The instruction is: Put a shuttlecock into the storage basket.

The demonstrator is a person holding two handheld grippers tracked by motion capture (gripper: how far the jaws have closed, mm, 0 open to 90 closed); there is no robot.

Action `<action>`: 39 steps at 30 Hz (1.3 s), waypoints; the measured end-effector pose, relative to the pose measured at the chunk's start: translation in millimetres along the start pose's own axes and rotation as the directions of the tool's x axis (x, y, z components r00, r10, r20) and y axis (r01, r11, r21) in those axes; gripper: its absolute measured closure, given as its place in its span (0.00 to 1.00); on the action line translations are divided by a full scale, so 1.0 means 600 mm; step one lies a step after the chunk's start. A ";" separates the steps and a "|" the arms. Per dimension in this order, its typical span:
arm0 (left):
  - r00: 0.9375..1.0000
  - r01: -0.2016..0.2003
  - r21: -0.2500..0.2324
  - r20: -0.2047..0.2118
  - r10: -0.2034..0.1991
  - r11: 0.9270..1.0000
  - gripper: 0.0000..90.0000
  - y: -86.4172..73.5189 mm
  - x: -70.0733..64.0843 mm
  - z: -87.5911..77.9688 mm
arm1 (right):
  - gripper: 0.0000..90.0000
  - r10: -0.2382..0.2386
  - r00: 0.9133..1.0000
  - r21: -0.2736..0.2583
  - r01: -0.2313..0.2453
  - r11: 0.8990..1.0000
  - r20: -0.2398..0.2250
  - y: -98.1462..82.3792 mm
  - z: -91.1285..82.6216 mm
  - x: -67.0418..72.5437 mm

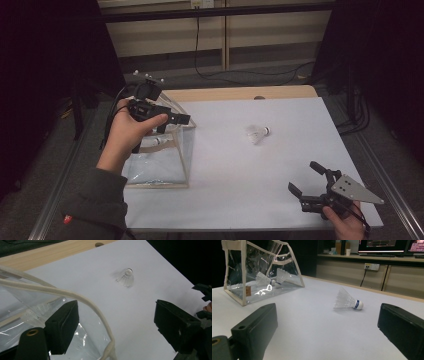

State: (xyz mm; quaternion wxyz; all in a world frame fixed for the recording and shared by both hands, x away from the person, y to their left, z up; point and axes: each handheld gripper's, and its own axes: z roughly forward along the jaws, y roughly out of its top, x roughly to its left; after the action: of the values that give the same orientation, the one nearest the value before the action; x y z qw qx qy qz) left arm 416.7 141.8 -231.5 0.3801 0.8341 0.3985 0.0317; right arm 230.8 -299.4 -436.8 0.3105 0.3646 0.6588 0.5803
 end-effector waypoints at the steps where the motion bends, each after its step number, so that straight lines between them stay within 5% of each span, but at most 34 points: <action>1: 1.000 -0.004 -0.001 0.000 0.004 1.000 0.23 0.001 -0.001 0.001 | 0.03 0.000 1.000 0.001 0.000 1.000 0.001 0.000 0.000 0.000; 39: 0.995 -0.049 0.010 0.087 0.048 0.999 0.18 0.020 -0.070 0.057 | 0.03 0.003 1.000 0.000 -0.003 1.000 0.001 0.000 -0.001 0.000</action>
State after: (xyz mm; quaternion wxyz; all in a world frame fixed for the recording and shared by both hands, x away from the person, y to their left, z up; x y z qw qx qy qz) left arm 408.0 87.5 -237.6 0.3910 0.8465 0.3614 0.0021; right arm 230.5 -299.5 -436.6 0.3100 0.3658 0.6582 0.5804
